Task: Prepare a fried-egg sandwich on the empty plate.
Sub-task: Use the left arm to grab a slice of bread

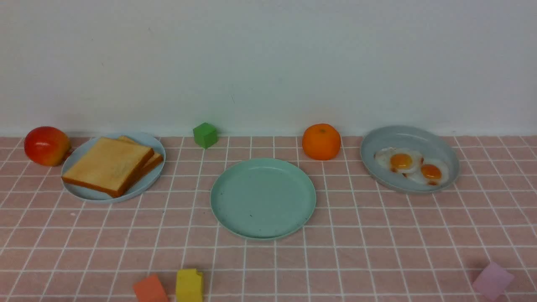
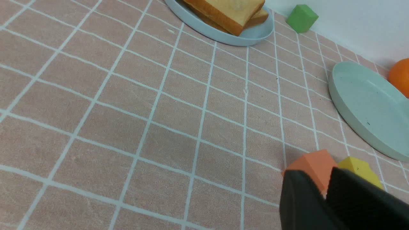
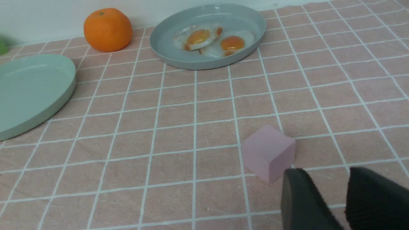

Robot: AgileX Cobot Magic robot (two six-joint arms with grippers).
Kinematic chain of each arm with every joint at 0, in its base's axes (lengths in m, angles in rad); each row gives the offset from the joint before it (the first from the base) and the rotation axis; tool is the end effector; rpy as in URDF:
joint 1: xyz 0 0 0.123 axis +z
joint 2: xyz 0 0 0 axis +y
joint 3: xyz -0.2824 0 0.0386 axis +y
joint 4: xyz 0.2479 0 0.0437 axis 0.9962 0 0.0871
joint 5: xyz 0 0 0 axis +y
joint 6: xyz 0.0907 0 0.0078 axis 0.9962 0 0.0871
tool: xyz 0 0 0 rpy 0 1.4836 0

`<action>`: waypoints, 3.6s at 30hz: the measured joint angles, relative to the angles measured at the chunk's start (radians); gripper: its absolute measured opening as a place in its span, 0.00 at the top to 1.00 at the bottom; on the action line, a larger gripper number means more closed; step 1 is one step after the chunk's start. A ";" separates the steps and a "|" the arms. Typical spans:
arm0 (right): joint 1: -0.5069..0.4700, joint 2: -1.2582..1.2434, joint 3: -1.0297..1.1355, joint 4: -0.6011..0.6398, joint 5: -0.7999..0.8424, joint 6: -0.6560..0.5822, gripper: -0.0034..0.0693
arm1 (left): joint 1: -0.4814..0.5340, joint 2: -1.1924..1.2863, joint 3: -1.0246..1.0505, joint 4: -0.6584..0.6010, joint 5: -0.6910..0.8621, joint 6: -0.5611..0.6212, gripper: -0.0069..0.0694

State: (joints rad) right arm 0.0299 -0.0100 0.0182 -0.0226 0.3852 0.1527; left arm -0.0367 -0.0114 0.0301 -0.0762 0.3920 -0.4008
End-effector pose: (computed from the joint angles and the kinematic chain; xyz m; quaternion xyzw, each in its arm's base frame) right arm 0.0522 0.0008 0.1729 0.0436 0.8055 0.0443 0.5894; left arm 0.0520 -0.0046 0.1685 -0.1666 0.7941 -0.1582 0.5626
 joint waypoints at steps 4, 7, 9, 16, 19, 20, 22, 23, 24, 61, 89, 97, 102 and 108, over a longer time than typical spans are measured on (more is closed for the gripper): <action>0.000 0.000 0.000 0.000 0.000 0.000 0.62 | 0.000 0.000 0.000 0.000 0.000 0.000 0.71; 0.000 0.000 0.000 0.000 0.000 0.000 0.62 | 0.000 0.000 0.000 0.000 0.000 0.000 0.71; 0.000 0.000 0.000 0.000 0.000 0.000 0.62 | 0.000 0.000 0.000 0.000 0.000 0.000 0.71; 0.000 0.000 0.000 0.000 0.000 0.000 0.62 | 0.000 0.000 0.000 0.000 0.000 0.000 0.70; 0.000 0.000 0.000 0.000 0.000 0.000 0.62 | 0.000 0.000 0.000 0.003 -0.004 -0.001 0.69; 0.000 0.000 0.000 0.000 0.000 0.000 0.62 | 0.000 0.000 0.000 -0.007 -0.020 -0.013 0.69; 0.000 0.000 0.000 0.000 0.000 0.000 0.62 | 0.000 0.000 0.001 -0.065 -0.066 -0.055 0.69; 0.000 0.000 0.000 0.000 0.000 0.000 0.62 | 0.000 0.000 0.001 -0.096 -0.085 -0.075 0.69; 0.000 0.000 0.000 0.000 0.000 0.000 0.62 | 0.000 0.000 0.001 -0.165 -0.125 -0.120 0.69; 0.000 0.000 0.008 0.175 -0.059 0.122 0.62 | -0.014 0.953 -0.900 -0.379 0.645 0.464 0.91; 0.240 0.526 -0.988 0.376 0.669 -0.361 0.84 | -0.260 1.311 -1.232 -0.094 0.647 0.391 0.93; 0.250 0.531 -0.990 0.338 0.682 -0.364 0.82 | -0.178 1.593 -1.361 0.029 0.624 0.350 0.93; 0.250 0.531 -0.990 0.324 0.689 -0.364 0.81 | -0.079 1.764 -1.480 0.024 0.615 0.401 0.93; 0.250 0.531 -0.990 0.322 0.688 -0.365 0.81 | -0.051 1.875 -1.535 0.024 0.562 0.458 0.91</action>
State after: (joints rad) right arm 0.2801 0.5209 -0.9723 0.2998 1.0728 -0.2125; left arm -0.0880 1.8633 -1.5046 -0.0525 0.9535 0.0570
